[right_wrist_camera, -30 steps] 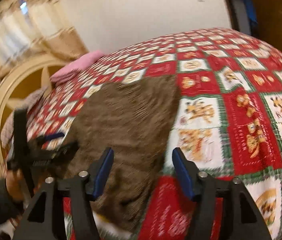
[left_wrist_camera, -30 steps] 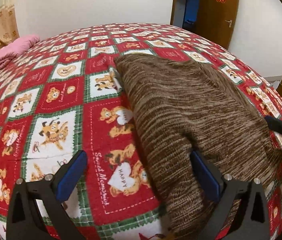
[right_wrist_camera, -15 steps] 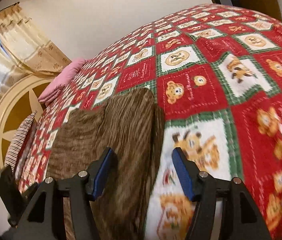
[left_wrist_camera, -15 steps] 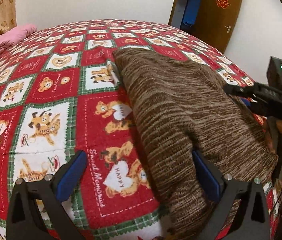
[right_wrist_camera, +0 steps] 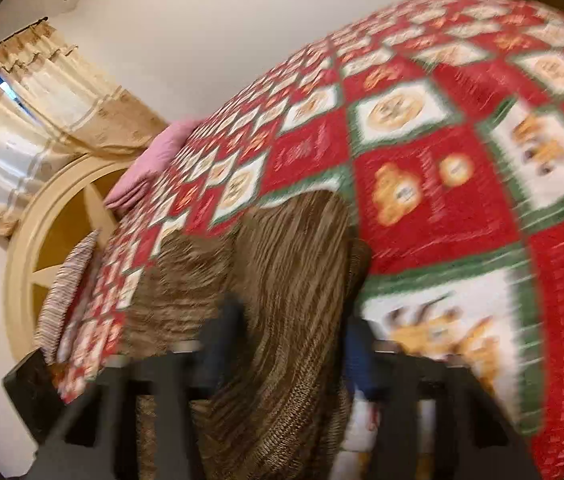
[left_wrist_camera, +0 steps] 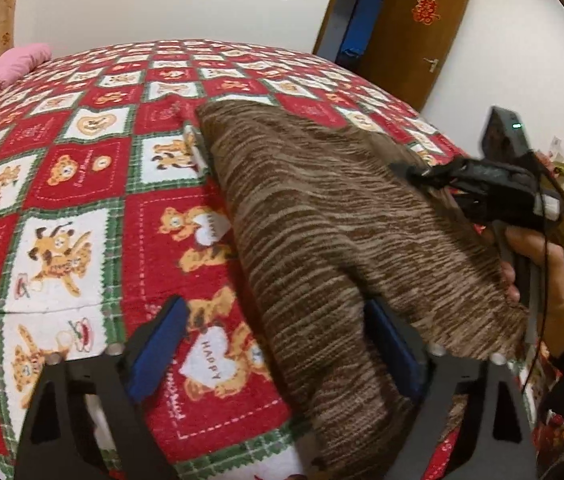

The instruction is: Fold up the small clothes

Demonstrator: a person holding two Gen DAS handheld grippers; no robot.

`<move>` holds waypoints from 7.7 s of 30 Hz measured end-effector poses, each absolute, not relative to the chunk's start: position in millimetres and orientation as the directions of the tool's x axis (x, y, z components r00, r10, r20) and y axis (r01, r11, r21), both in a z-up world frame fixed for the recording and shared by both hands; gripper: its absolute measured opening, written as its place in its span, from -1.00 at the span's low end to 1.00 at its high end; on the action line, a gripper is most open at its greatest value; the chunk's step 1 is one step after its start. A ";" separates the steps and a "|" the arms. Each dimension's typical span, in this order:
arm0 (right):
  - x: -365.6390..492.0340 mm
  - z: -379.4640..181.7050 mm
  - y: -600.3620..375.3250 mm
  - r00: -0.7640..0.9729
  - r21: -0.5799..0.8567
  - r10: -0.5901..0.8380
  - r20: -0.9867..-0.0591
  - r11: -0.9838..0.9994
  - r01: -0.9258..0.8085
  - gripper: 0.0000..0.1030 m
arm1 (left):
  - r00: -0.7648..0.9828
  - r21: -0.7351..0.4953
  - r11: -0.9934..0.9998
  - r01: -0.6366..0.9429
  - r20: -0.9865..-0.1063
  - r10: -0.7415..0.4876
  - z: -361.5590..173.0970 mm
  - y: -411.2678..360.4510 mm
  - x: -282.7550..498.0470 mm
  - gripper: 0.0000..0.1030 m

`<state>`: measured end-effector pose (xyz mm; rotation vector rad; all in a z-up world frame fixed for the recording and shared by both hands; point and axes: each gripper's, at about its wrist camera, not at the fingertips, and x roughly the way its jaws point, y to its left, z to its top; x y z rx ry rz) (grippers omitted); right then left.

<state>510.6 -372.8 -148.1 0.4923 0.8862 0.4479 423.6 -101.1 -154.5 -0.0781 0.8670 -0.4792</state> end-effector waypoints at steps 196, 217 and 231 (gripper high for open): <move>126.9 -34.6 -2.3 0.635 0.161 0.558 -0.533 0.805 -0.571 0.21 | 0.830 0.037 0.961 -0.273 -0.497 0.255 -53.5 206.0 122.4 1.00; 126.5 -33.8 -3.5 0.635 0.165 0.560 -0.532 0.804 -0.571 0.21 | 0.827 0.037 0.965 -0.261 -0.507 0.243 -56.8 203.7 122.6 1.00; 124.5 -30.5 -3.4 0.637 0.167 0.569 -0.520 0.800 -0.577 0.21 | 0.825 0.043 0.959 -0.280 -0.500 0.264 -53.8 211.1 123.7 1.00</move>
